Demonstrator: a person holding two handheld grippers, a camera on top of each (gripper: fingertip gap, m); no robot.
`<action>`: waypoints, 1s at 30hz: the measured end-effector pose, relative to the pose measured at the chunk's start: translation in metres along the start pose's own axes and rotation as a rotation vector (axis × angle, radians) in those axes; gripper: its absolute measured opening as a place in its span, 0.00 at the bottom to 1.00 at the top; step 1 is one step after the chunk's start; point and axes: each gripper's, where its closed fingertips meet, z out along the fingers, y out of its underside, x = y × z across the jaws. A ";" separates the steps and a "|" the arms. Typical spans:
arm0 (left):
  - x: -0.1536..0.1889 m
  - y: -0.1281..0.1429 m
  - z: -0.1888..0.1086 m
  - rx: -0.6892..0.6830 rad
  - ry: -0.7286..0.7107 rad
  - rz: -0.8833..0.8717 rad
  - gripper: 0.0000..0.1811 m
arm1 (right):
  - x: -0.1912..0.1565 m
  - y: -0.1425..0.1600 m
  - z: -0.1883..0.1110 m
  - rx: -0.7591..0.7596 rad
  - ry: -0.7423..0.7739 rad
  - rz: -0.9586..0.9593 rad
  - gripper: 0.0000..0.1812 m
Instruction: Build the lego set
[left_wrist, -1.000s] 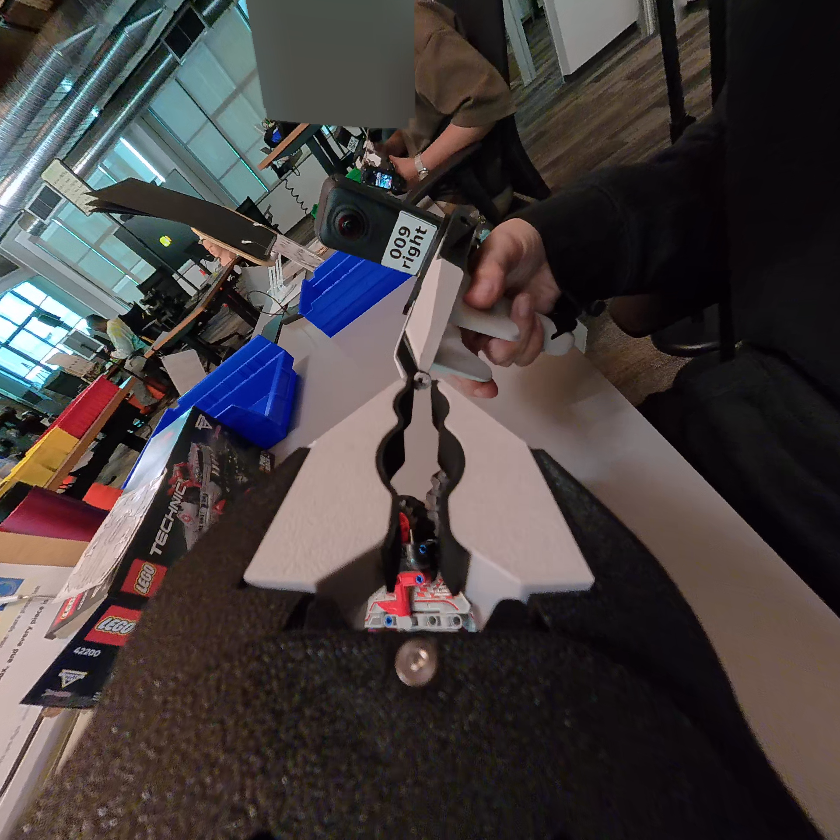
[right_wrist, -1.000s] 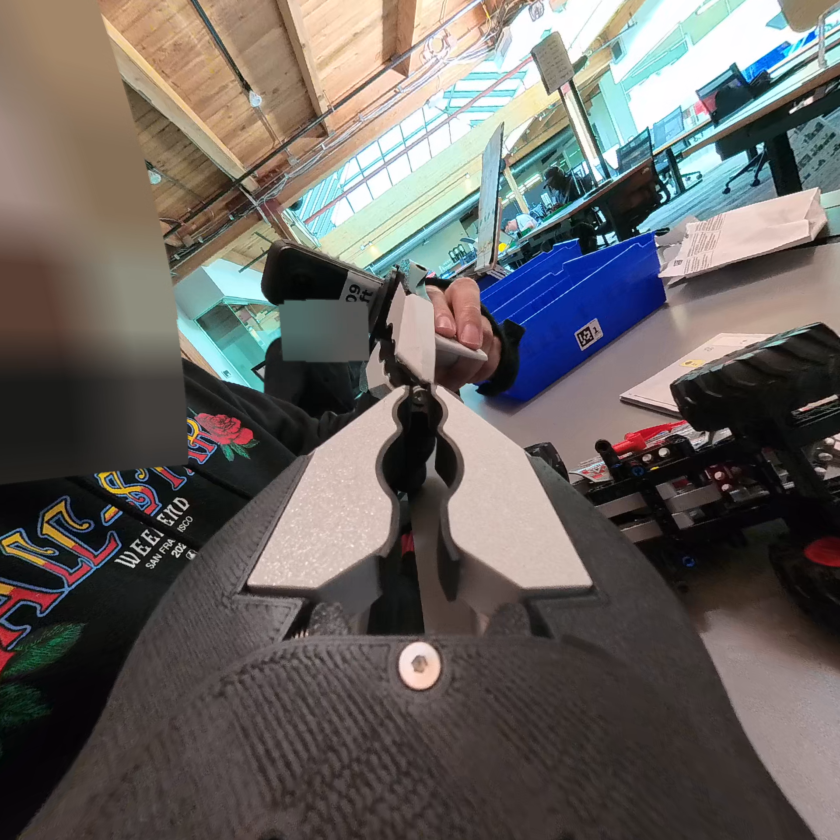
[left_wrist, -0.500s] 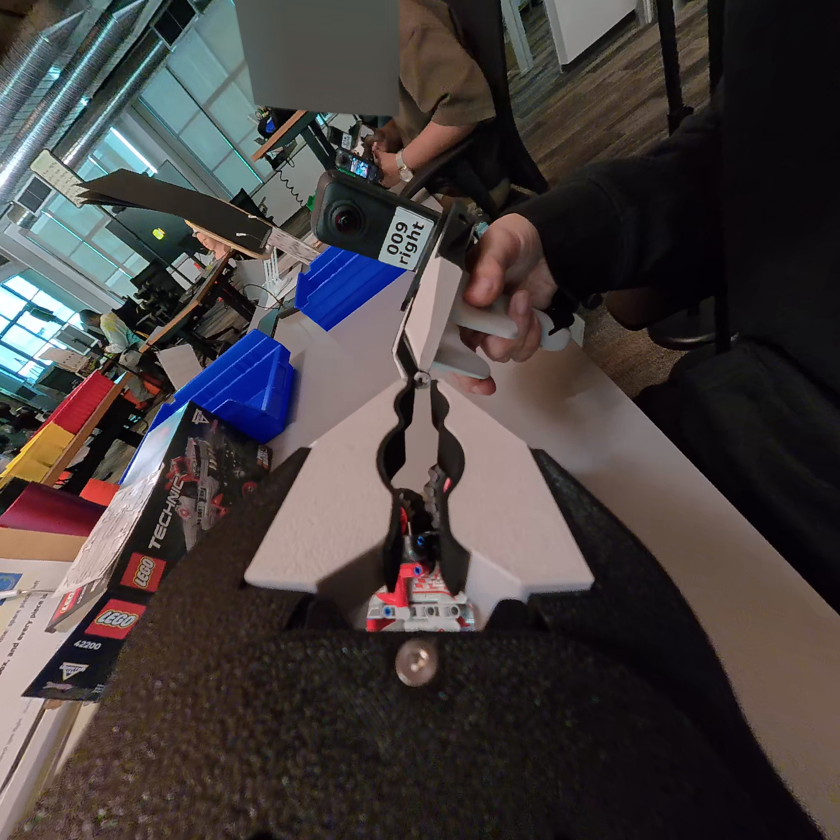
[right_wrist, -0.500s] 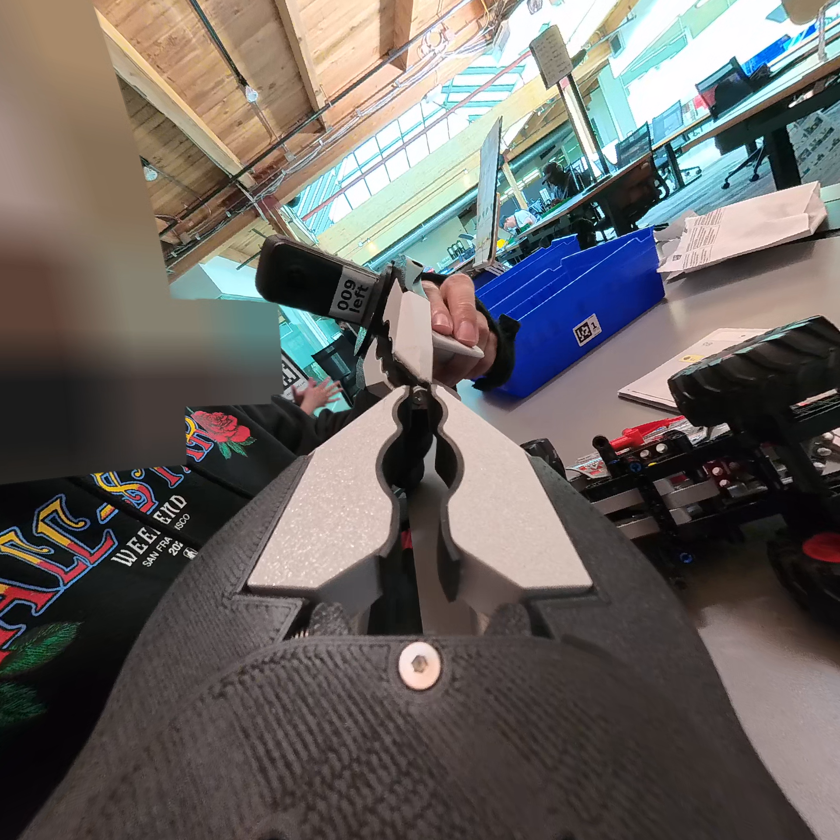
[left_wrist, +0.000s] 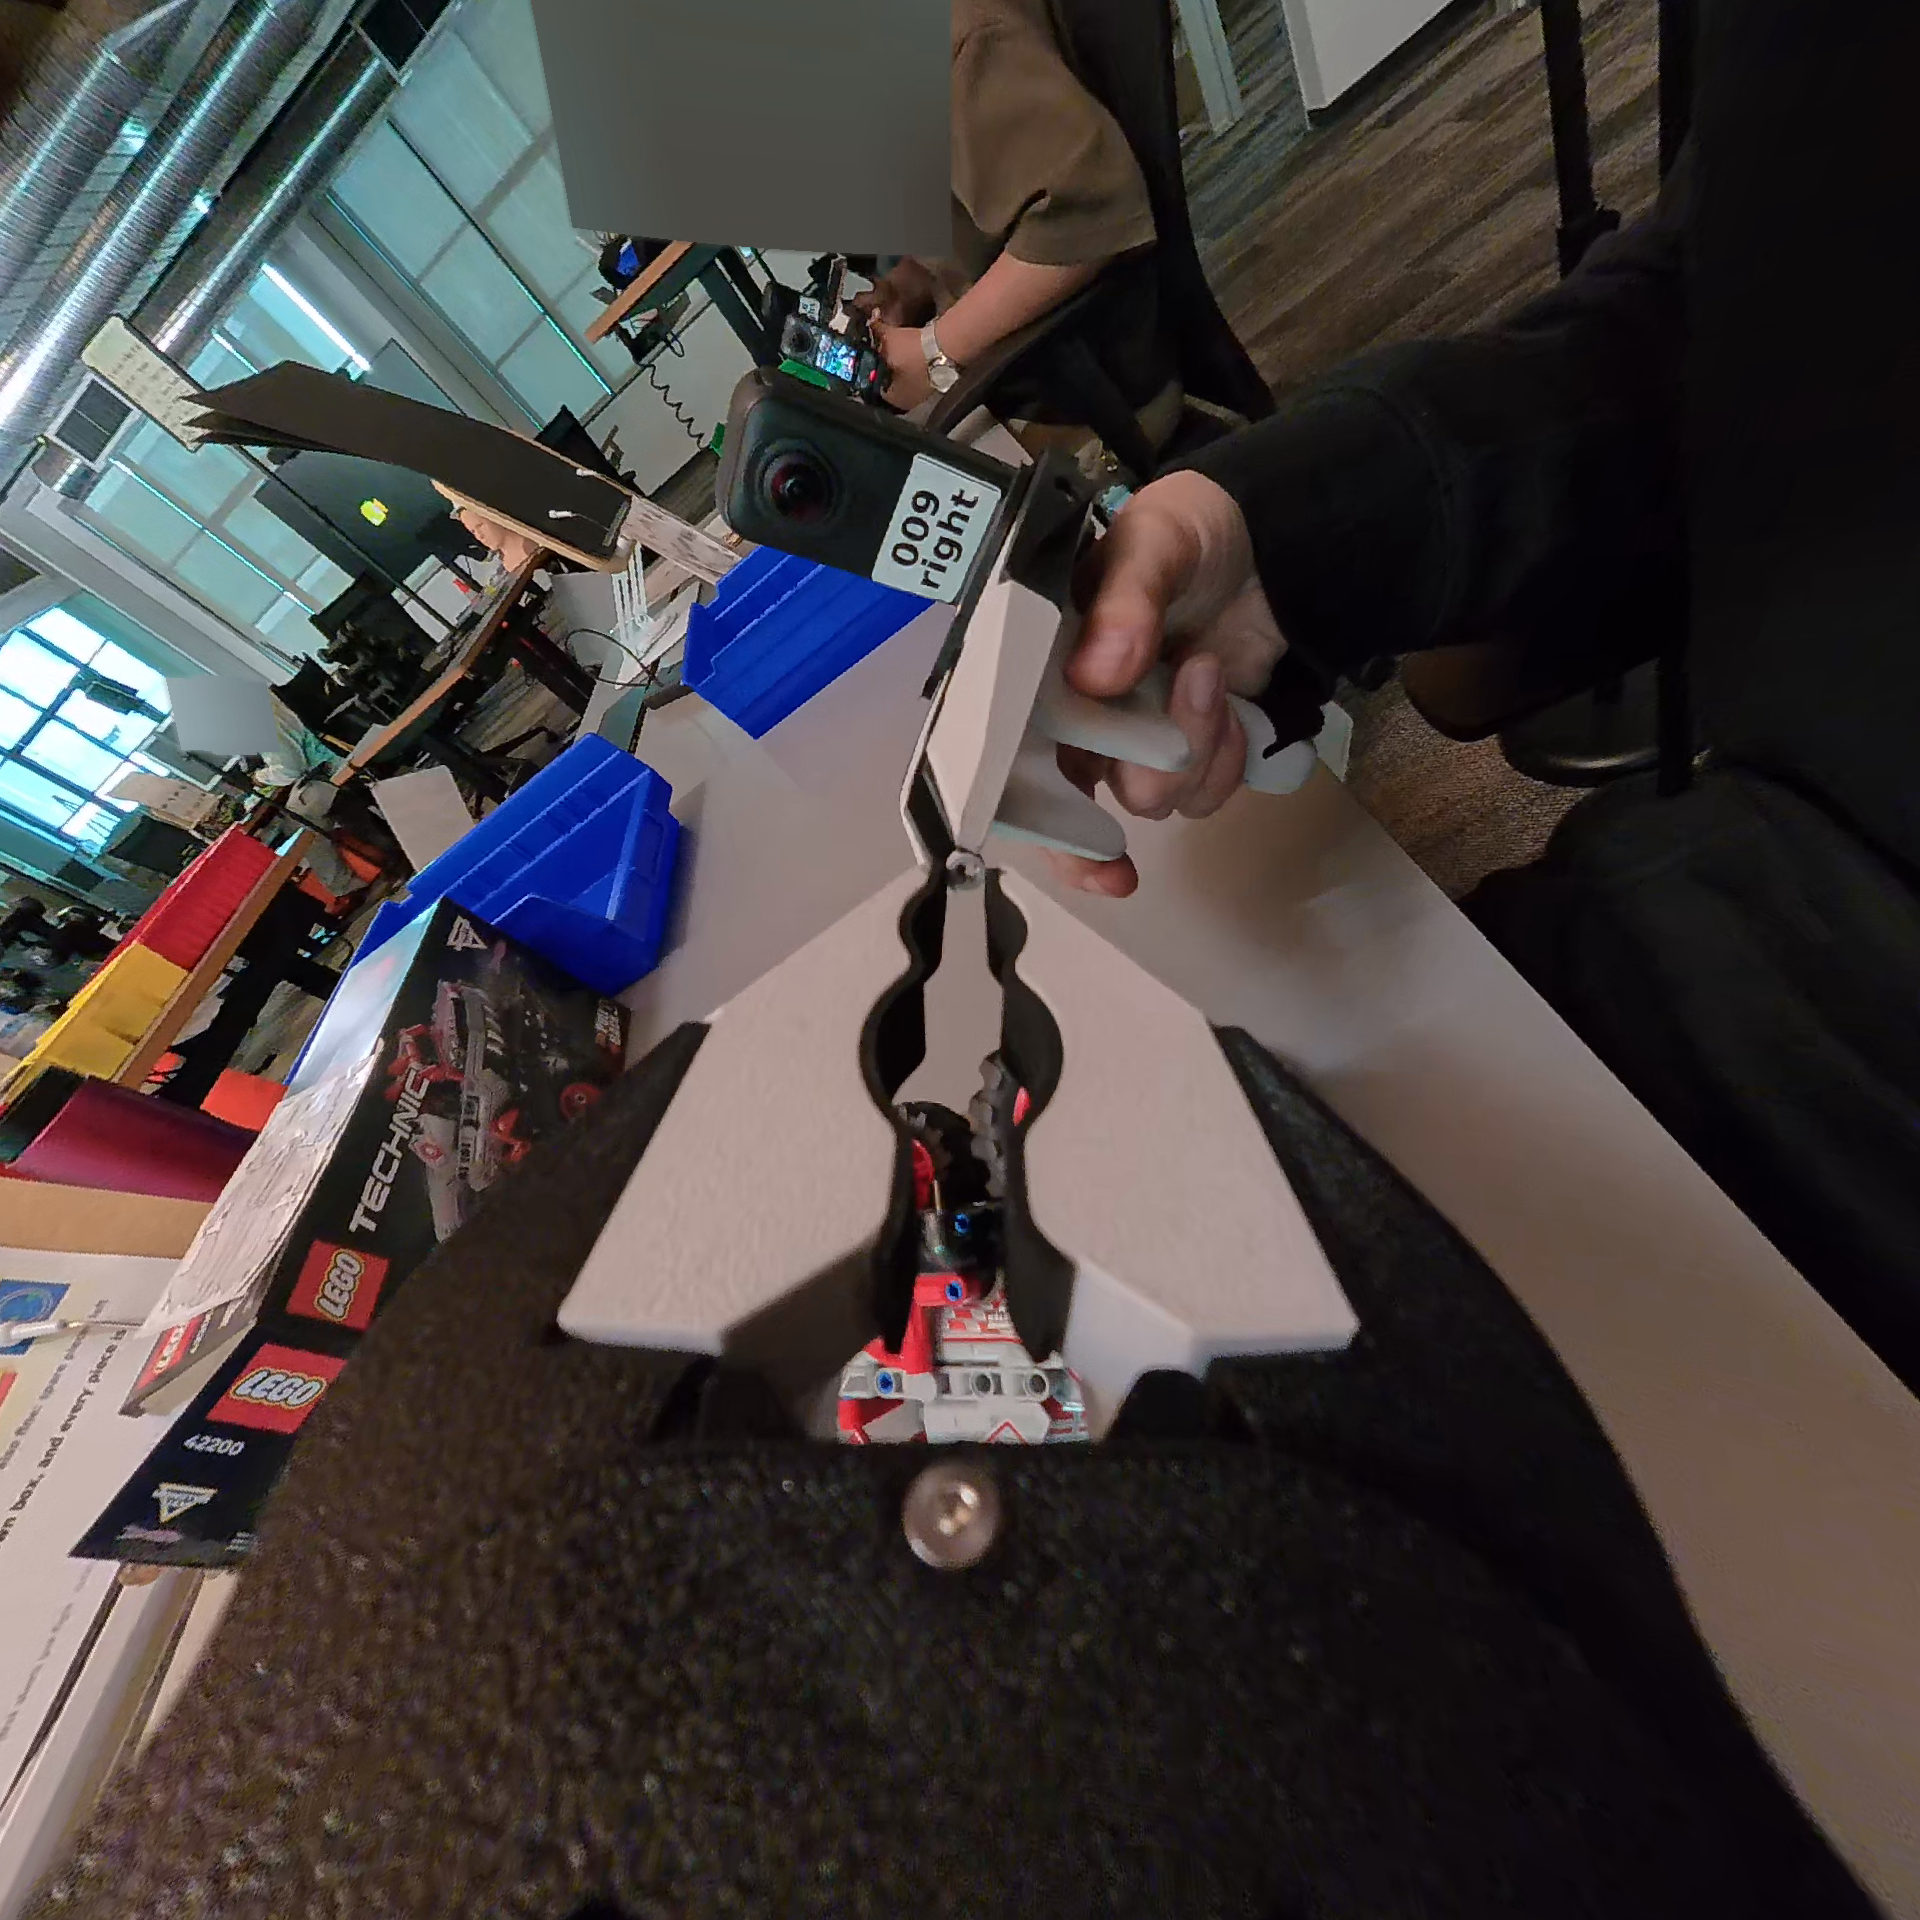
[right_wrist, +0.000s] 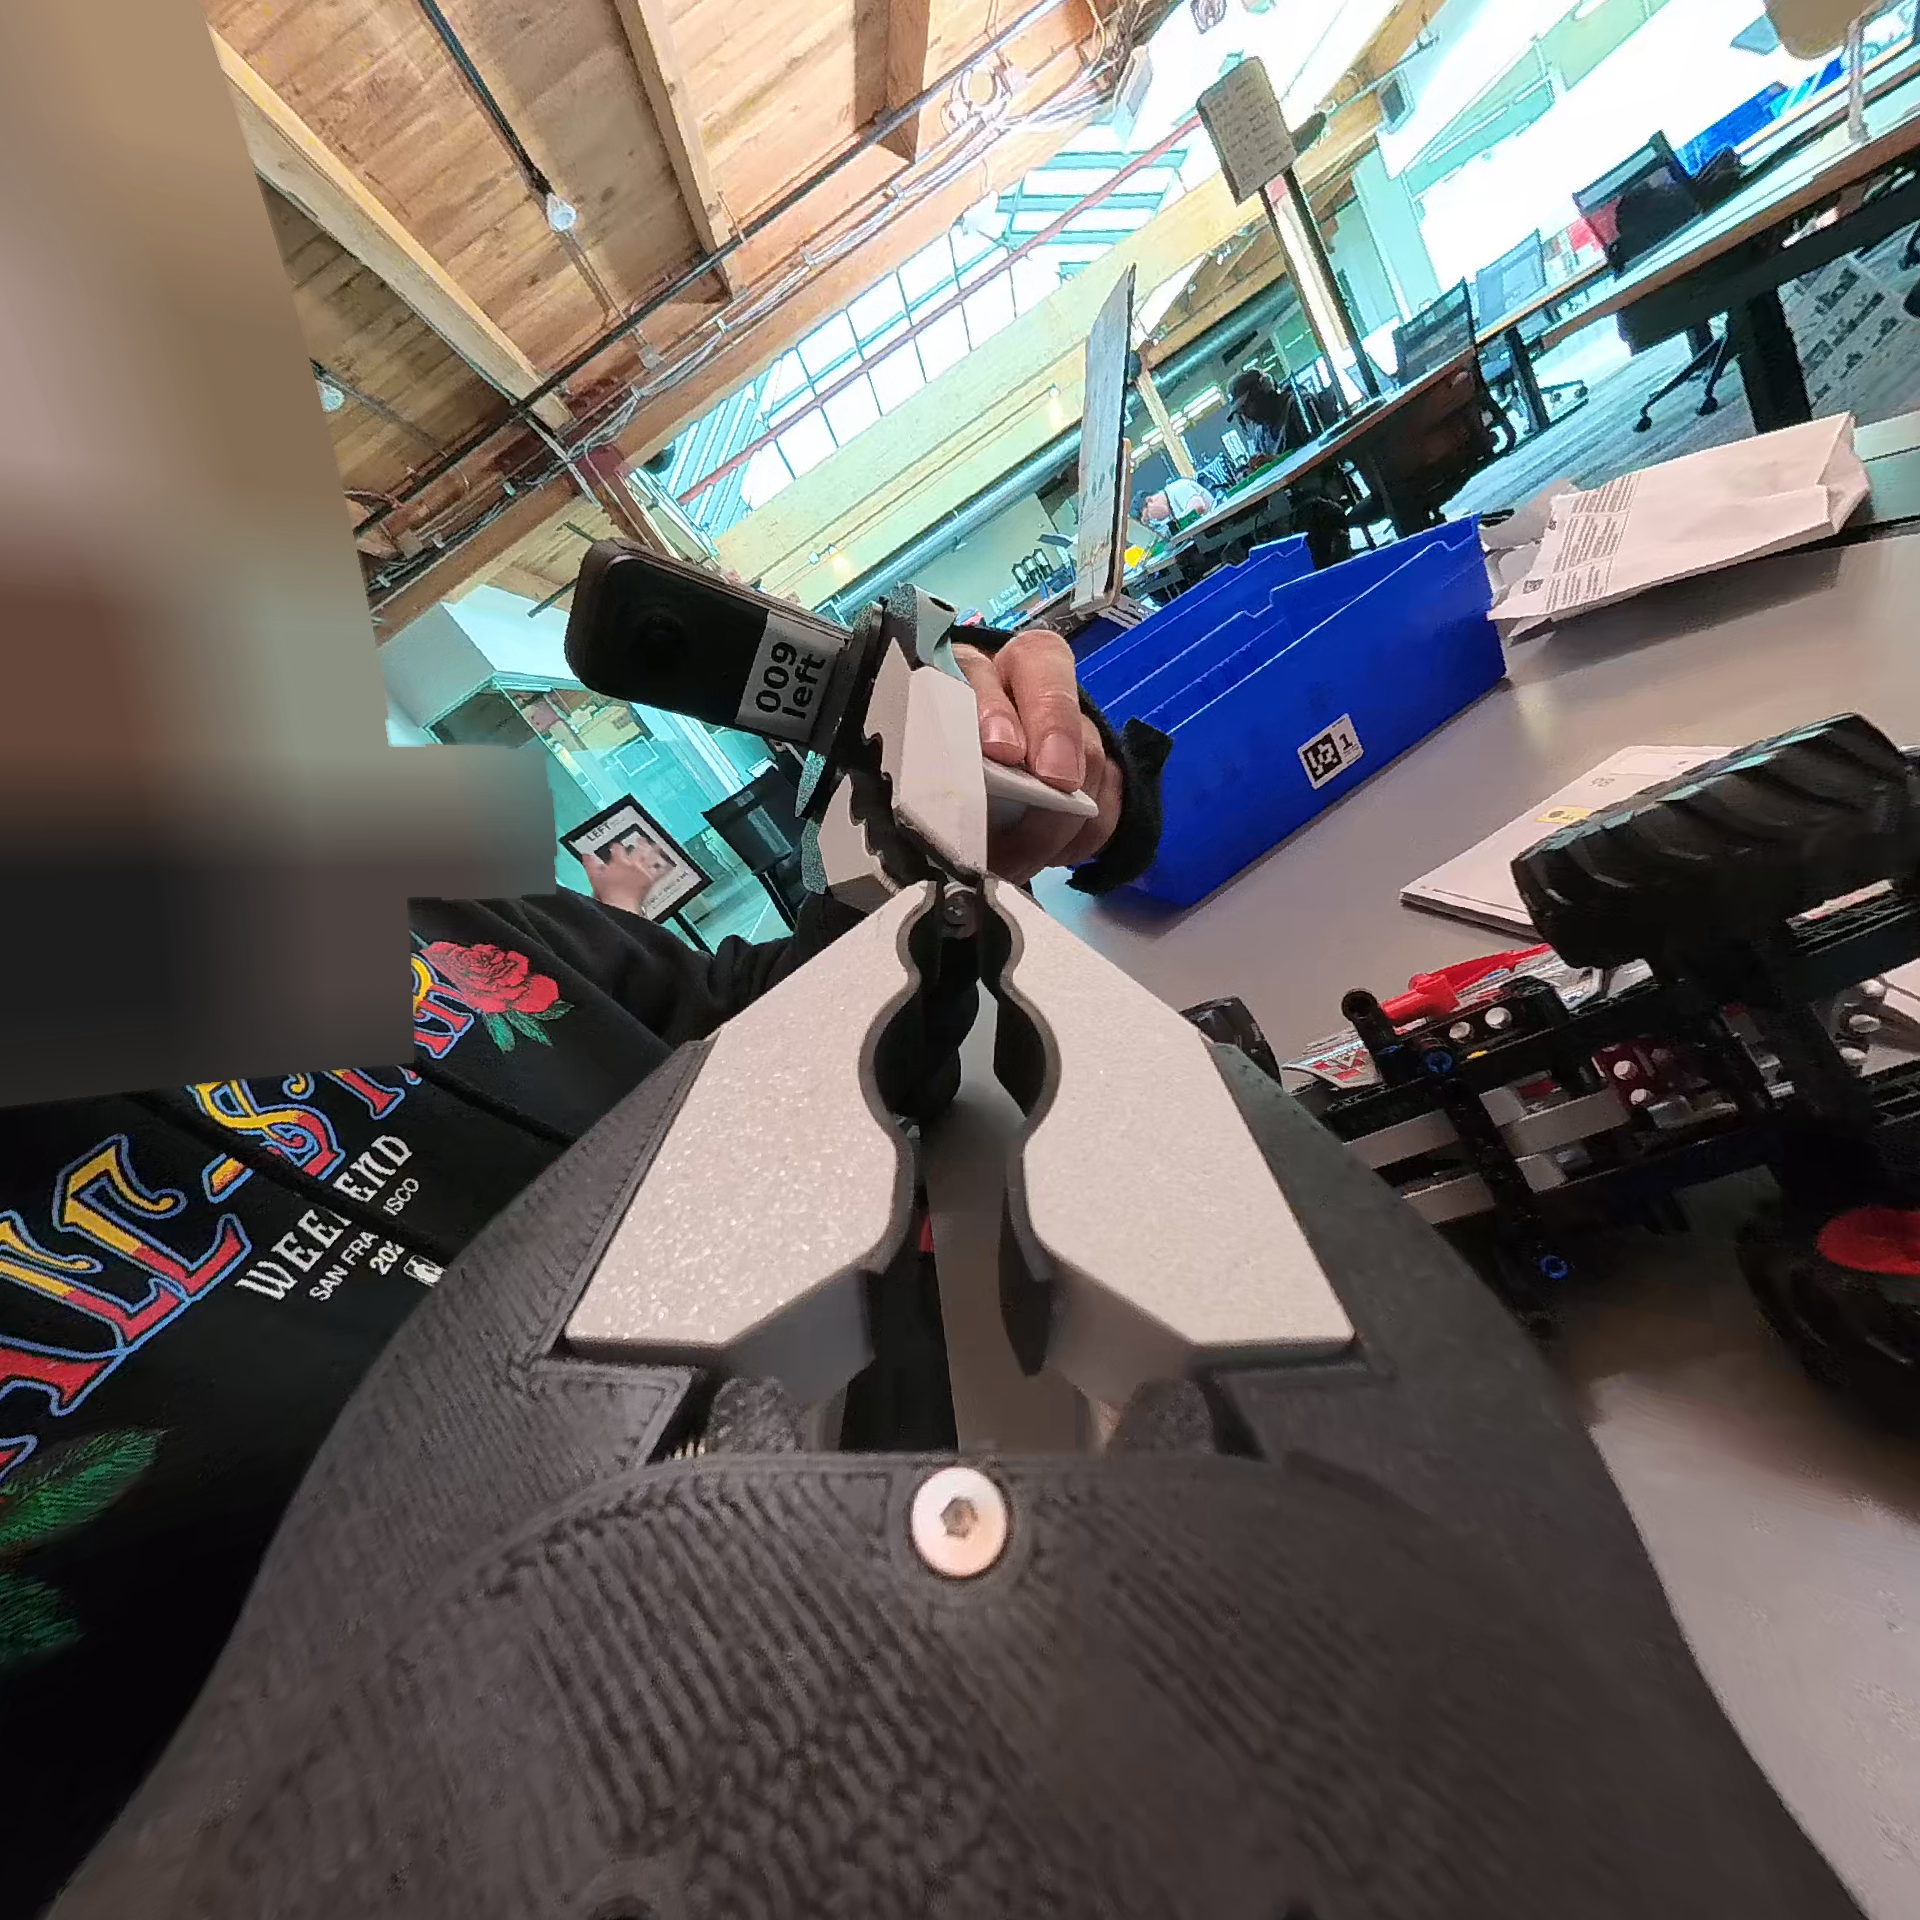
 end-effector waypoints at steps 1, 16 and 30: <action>0.000 0.000 0.000 -0.002 0.000 -0.001 0.02 | 0.000 0.000 0.001 -0.001 0.002 -0.001 0.03; 0.001 0.004 0.001 -0.020 0.001 0.000 0.02 | 0.002 0.004 0.001 -0.016 0.027 -0.041 0.02; 0.015 0.040 -0.014 -0.175 0.185 -0.092 0.02 | 0.058 0.046 -0.046 -0.450 0.382 -0.432 0.08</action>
